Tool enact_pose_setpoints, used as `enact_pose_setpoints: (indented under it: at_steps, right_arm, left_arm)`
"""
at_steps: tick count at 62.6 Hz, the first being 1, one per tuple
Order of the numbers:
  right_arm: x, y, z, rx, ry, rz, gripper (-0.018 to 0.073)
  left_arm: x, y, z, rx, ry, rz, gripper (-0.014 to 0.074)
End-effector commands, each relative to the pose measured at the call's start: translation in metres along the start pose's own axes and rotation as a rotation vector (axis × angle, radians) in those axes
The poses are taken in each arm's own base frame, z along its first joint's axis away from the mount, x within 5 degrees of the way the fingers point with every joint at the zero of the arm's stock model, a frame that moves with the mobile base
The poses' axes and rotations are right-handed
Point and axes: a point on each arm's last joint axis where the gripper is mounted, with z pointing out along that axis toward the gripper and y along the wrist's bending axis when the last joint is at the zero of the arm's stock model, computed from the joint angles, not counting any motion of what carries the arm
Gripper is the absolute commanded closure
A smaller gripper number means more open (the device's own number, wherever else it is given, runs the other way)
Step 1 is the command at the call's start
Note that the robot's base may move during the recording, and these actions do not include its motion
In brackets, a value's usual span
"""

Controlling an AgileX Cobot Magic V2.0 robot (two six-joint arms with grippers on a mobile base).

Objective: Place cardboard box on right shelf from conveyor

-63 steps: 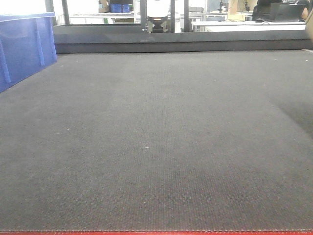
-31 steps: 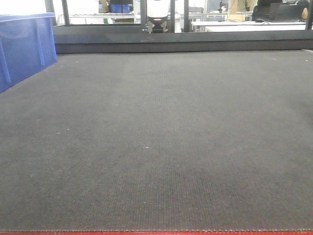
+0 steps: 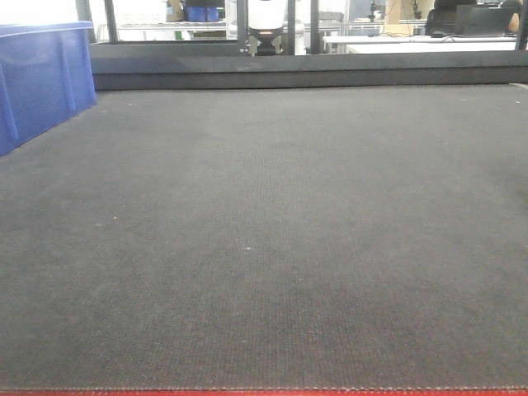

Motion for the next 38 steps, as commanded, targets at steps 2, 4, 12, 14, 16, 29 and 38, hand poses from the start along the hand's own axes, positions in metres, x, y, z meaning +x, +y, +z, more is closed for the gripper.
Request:
enact_pose_setpoints:
  at_steps: [2,4,12,14,16,29,38]
  right_arm:
    - [-0.0163,0.0030,-0.0014,-0.020,-0.116,-0.019,0.0343]
    - [-0.0163,0.0030,-0.0014,-0.020,-0.116,-0.019,0.0343]
    - [-0.0163,0.0030,-0.0014,-0.020,-0.116,-0.019,0.0343]
    - [-0.0163,0.0030,-0.0014,-0.020,-0.116,-0.019,0.0343]
    - [-0.0163,0.0030,-0.0014,-0.020,-0.116,-0.019,0.0343]
    - [-0.0163,0.0030,-0.0014,-0.020,-0.116,-0.019,0.0343]
    - [-0.0163,0.0030,-0.0014,-0.019,-0.115,-0.019,0.0343]
  left_arm:
    - [-0.0098,0.0000,-0.0016,0.000,-0.106,-0.010,0.0715]
    - [-0.0098,0.0000,-0.0016,0.000,-0.106,-0.010,0.0715]
    - [-0.0098,-0.0001,-0.0016,0.002,-0.106,-0.010,0.0715]
    - [-0.0098,-0.0001,-0.0016,0.002,-0.106,-0.010,0.0715]
    - [-0.0098,-0.0001,-0.0016,0.002,-0.106,-0.010,0.0715]
    - [-0.0098,-0.0001,-0.0016,0.002,-0.106,-0.010,0.0715]
    - [-0.0098,-0.0001,-0.0016,0.002,-0.106,-0.010,0.0715]
